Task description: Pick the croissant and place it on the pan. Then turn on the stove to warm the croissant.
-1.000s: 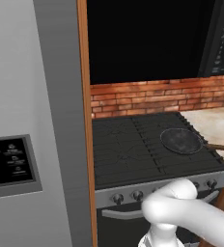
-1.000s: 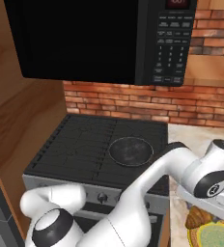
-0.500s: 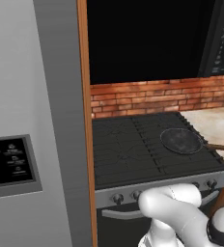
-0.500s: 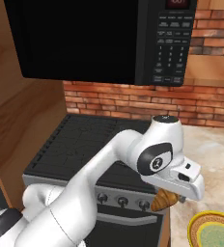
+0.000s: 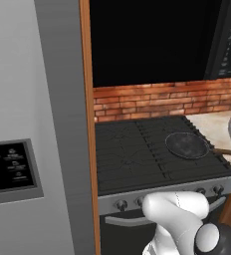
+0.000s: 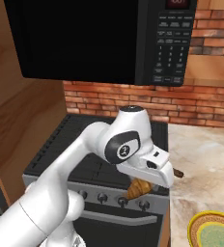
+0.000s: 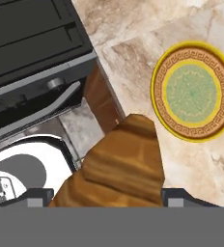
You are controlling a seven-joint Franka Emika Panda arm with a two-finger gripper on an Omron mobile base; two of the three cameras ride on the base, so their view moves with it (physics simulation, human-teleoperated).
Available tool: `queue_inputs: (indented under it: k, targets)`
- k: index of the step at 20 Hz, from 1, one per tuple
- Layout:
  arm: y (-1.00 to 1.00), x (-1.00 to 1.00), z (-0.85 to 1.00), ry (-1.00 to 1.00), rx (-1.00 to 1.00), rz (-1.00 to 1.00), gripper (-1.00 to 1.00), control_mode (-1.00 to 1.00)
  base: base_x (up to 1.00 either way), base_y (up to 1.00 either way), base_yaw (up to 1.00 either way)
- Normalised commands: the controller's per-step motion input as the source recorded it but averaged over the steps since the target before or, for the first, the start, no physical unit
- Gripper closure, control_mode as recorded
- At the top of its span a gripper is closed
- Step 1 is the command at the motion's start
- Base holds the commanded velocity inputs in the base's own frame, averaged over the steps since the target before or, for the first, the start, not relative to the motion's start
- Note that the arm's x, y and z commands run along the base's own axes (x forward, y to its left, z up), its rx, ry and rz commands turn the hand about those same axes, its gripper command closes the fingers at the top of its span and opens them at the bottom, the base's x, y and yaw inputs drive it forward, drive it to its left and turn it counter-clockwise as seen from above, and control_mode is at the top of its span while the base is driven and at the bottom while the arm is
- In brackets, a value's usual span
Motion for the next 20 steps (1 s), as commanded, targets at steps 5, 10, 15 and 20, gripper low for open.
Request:
queue_inputs:
  k: [5,10,15,20]
  targets:
    - [0.33,0.39,0.0,-0.1,0.13,0.0,1.0,-1.0,0.0,0.0,0.0]
    - [0.28,0.38,0.0,-0.09,0.14,0.0,1.0,-1.0,0.0,0.0,0.0]
    - [0.3,0.38,0.0,-0.08,0.08,0.02,1.0,-1.0,0.0,0.0,0.0]
    - [0.27,0.49,-0.05,-0.04,0.02,0.02,1.0,-1.0,0.0,0.0,0.0]
